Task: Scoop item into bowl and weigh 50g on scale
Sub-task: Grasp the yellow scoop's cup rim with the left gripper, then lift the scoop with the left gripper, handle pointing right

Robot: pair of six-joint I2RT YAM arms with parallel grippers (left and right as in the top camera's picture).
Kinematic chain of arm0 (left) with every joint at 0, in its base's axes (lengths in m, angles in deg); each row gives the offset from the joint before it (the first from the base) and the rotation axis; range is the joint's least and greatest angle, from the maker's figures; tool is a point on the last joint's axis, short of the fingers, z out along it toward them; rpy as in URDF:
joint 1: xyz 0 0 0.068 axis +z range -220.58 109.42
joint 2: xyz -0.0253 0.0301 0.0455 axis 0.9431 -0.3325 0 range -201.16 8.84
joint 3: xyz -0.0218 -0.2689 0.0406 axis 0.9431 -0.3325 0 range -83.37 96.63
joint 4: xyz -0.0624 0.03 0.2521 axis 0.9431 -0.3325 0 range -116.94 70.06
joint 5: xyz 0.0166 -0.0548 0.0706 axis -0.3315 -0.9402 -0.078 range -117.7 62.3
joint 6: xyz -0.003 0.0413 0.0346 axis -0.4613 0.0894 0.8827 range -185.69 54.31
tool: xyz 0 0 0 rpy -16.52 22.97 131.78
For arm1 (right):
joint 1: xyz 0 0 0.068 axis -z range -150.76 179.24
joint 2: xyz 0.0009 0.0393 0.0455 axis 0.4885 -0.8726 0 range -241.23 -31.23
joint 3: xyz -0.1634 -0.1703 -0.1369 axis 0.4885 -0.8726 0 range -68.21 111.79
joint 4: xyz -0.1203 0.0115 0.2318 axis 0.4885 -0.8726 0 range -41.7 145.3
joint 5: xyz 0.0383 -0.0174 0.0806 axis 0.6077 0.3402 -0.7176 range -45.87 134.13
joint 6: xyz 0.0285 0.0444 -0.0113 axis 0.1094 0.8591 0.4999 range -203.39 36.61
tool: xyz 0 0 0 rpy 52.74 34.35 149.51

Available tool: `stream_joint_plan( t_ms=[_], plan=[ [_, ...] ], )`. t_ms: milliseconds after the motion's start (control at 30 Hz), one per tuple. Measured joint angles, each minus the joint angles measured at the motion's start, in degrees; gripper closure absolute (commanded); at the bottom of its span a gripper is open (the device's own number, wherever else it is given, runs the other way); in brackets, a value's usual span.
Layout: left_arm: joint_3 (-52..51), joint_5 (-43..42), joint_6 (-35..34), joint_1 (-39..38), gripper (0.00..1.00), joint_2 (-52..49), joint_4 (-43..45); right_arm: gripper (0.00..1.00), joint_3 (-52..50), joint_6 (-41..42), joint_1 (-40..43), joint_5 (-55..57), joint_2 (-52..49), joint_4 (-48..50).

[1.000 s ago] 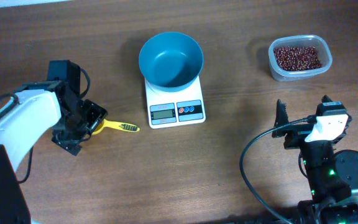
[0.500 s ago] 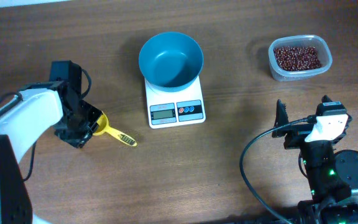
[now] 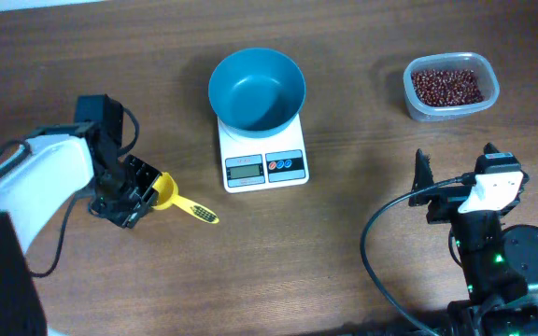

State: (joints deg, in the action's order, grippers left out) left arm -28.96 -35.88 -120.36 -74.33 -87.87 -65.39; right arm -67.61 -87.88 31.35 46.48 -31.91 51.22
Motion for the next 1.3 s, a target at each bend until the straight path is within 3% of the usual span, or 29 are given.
stream_joint_plan(
  t_ms=[333, 767, 1300],
  plan=[
    [-0.1, -10.4, 0.0, 0.0, 1.0, 15.1, -10.3, 0.01, 0.0, 0.0, 0.0, 0.0, 0.0, 0.0],
    [-0.1, -12.0, 0.0, 0.0, 1.0, 32.2, -20.2, 0.01, 0.0, 0.0, 0.0, 0.0, 0.0, 0.0],
    [-0.1, -12.0, 0.7, 0.0, 1.0, 37.6, -24.1, 0.01, 0.0, 0.0, 0.0, 0.0, 0.0, 0.0]
  ],
)
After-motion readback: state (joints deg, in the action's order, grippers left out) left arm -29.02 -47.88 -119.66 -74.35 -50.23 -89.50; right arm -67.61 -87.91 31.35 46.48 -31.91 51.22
